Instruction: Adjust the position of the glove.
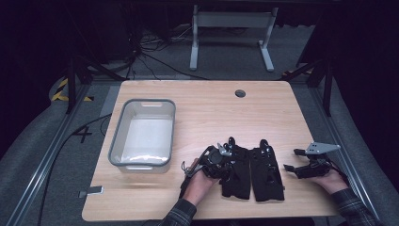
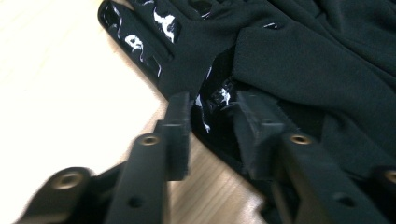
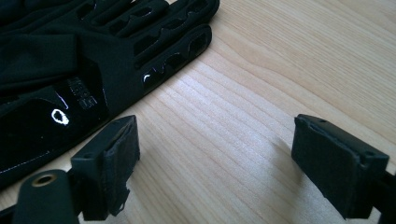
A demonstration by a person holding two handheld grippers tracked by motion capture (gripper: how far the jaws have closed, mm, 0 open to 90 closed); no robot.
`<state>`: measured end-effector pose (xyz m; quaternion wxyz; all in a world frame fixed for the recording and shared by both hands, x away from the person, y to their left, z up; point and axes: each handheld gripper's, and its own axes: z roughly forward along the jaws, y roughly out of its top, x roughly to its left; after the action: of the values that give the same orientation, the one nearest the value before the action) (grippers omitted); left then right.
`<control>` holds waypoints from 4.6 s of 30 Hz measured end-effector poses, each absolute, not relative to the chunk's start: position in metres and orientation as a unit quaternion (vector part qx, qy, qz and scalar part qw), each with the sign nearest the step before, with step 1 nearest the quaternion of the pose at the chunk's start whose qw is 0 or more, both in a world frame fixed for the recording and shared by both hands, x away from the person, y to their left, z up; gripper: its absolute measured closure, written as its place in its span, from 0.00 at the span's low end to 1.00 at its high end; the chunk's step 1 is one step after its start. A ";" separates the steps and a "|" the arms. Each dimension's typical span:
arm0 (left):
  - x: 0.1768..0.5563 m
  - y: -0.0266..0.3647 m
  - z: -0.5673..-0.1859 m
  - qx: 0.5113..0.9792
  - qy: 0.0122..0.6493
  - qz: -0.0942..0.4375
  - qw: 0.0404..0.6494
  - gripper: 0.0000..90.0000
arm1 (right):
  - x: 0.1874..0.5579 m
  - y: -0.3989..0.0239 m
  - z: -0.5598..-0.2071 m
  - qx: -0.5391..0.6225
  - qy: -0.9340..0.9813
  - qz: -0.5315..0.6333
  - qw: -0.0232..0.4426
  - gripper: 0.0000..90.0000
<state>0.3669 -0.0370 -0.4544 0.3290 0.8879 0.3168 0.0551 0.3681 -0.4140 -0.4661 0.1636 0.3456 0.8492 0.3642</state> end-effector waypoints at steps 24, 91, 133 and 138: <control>0.374 -0.020 -0.432 0.863 0.333 -0.002 0.379 0.94 | 0.361 -0.408 -0.455 0.317 0.860 0.370 0.149 0.56; 0.382 -0.055 -0.406 0.846 0.283 -0.046 0.449 0.91 | 0.355 -0.328 -0.454 0.208 0.901 0.375 0.069 1.00; 0.378 -0.083 -0.409 0.859 0.244 -0.033 0.450 0.88 | 0.352 -0.365 -0.440 0.244 0.880 0.395 0.097 1.00; 0.369 -0.065 -0.419 0.867 0.257 -0.031 0.427 0.93 | 0.353 -0.353 -0.435 0.231 0.880 0.406 0.090 1.00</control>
<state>0.3692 -0.0651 -0.4189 0.4266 0.8667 0.2566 -0.0306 0.3532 -0.3534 -0.4351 0.0901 0.2311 0.8797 0.4056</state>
